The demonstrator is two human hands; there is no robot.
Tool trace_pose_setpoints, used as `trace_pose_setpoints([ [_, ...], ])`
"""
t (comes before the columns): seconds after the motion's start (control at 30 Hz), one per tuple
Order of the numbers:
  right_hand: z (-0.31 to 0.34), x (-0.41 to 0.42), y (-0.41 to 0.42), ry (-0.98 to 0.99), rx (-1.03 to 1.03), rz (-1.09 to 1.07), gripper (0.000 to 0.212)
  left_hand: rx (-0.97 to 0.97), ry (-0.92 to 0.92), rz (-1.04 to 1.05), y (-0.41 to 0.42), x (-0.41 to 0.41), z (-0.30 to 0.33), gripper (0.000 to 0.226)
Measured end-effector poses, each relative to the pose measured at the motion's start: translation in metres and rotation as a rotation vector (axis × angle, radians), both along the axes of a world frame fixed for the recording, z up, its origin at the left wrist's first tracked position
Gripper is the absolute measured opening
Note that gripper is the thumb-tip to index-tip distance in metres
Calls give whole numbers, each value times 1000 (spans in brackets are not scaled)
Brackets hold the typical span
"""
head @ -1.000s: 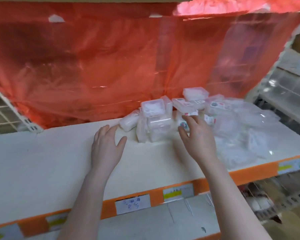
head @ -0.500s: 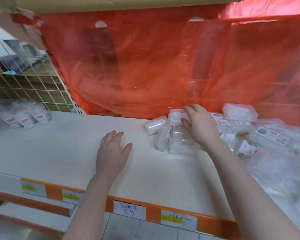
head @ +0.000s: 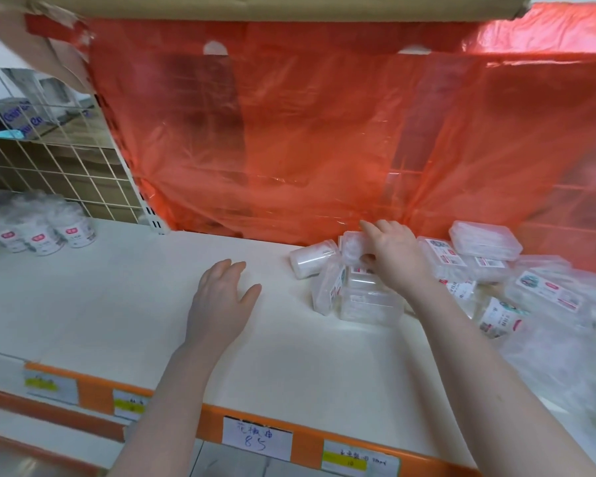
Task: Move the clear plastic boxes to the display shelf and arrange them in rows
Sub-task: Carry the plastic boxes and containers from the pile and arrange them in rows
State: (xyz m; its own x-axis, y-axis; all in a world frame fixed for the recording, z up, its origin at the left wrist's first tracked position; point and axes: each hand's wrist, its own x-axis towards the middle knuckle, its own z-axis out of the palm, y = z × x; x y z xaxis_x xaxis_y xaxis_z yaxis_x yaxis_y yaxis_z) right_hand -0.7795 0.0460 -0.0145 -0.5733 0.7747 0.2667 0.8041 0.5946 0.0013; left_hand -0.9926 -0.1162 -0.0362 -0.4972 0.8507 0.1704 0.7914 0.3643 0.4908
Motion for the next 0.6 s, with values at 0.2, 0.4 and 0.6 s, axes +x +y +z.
trace_pose_setpoints([
  [0.2, -14, 4, -6, 115, 117, 28, 33, -26, -8, -39, 7, 1, -5, 50],
  [0.4, -14, 14, -20, 269, 128, 28, 34, 3, -35, -93, 14, 9, -8, 49],
  [0.6, -9, 29, -40, 380, 150, 68, 39, 34, -66, -166, 23, 20, -9, 47],
])
